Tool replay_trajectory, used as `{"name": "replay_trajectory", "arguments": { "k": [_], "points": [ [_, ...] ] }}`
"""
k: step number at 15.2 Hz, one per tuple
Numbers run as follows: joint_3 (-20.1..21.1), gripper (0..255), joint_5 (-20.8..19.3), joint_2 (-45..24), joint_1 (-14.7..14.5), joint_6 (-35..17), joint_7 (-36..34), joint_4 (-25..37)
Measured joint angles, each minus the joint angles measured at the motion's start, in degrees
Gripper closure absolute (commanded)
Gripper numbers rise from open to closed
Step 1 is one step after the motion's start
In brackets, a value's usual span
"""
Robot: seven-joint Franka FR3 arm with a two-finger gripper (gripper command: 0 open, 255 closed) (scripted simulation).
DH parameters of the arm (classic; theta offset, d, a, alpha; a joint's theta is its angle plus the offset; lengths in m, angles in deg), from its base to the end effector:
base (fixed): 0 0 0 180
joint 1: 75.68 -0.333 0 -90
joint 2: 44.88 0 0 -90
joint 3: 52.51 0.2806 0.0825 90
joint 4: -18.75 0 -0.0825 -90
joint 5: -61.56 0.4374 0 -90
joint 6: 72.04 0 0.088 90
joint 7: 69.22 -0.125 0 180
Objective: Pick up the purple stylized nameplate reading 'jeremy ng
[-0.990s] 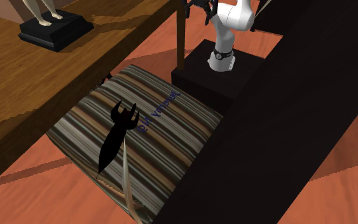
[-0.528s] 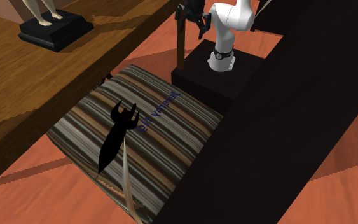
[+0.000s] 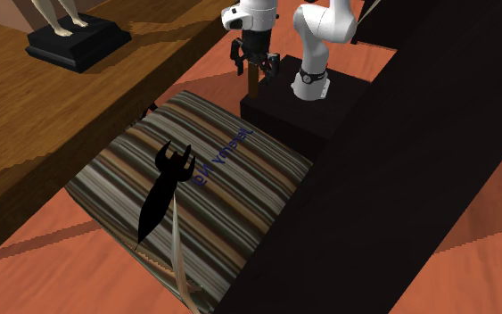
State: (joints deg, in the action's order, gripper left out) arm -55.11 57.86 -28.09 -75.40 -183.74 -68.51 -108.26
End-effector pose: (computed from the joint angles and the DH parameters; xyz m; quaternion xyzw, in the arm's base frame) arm 0.5272 -0.0322 0.4290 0.9996 -0.0065 0.0121 0.0240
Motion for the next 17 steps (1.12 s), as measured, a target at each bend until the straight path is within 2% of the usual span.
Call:
{"name": "replay_trajectory", "arguments": {
  "k": [9,15,17],
  "points": [
    [0.23,0,1.05,-20.39,-0.30,-5.82,-1.47,13.67],
    [0.42,0,1.79,-34.96,-0.41,-6.55,-2.32,26.86],
    [0.43,0,1.95,-37.91,-0.35,-6.33,-2.40,29.83]
  ]
}}
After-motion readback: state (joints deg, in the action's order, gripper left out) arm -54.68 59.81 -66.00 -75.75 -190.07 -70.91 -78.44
